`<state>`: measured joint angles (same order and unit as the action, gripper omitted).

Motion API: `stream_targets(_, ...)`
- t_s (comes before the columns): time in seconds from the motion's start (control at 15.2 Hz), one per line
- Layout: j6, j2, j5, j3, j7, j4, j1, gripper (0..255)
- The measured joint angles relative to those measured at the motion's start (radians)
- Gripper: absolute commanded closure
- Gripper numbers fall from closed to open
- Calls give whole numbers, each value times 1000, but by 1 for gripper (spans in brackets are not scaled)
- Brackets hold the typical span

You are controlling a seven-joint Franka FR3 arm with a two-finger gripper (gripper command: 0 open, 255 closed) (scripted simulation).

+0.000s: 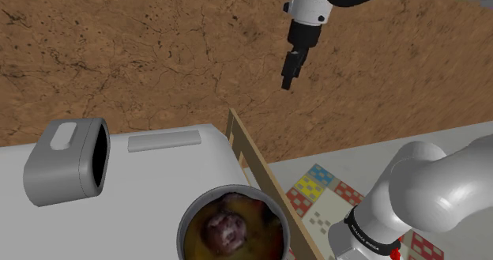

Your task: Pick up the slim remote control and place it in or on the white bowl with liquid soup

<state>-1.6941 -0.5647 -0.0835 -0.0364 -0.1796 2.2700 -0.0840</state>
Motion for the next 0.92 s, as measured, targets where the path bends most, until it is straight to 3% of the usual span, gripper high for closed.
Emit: stream_targets(0.92, -265, 438, 43, -59, -135, -172, -98, 0)
